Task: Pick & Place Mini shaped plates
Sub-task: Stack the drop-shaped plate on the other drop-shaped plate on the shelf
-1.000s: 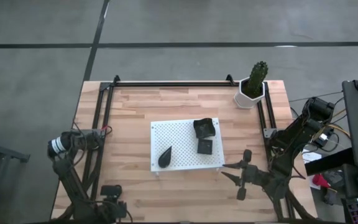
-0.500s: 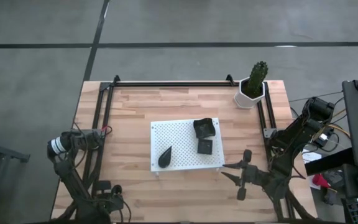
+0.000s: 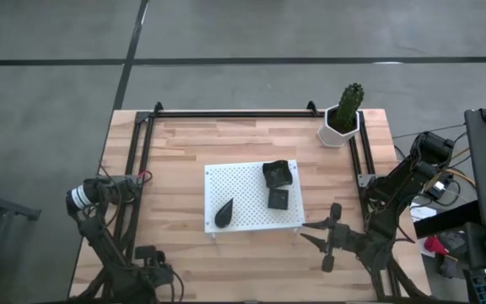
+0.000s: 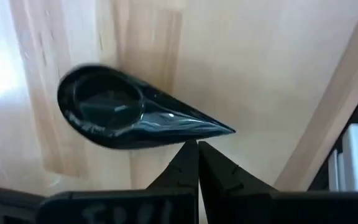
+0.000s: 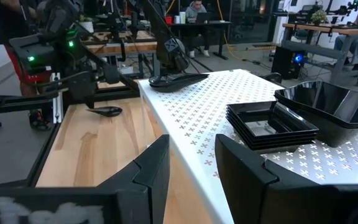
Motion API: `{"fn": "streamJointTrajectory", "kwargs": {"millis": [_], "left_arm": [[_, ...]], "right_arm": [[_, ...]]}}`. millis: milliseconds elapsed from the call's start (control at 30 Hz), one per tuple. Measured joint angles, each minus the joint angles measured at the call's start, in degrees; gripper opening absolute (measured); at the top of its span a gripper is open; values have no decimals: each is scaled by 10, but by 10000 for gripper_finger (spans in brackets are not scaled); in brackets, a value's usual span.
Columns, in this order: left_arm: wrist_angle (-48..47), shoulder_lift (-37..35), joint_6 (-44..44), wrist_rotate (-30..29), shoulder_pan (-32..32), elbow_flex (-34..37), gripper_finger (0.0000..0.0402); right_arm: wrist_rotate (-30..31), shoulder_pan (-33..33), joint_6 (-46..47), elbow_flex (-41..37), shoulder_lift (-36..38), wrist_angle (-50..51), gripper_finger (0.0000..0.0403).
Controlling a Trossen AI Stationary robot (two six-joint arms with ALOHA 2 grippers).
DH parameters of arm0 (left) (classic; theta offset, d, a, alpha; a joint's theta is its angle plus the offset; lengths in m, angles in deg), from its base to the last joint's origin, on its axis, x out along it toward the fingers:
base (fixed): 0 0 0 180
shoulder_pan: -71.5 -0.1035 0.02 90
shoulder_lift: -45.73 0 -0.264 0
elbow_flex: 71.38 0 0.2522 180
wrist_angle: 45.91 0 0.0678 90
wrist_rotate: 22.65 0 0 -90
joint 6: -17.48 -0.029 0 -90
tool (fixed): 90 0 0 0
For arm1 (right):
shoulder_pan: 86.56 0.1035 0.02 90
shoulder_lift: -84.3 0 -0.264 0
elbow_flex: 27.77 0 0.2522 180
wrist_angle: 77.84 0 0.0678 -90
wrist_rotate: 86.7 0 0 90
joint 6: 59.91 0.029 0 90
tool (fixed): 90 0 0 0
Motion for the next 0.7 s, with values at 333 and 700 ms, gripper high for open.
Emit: {"fn": "streamJointTrajectory", "kwargs": {"millis": [333, 700], "left_arm": [[14, 0, -32, -58, -23, -4, 2], [14, 0, -93, -99, -59, 5, 0]], "right_arm": [[0, 0, 0, 0, 0, 0, 123], [0, 0, 0, 0, 0, 0, 123]]}}
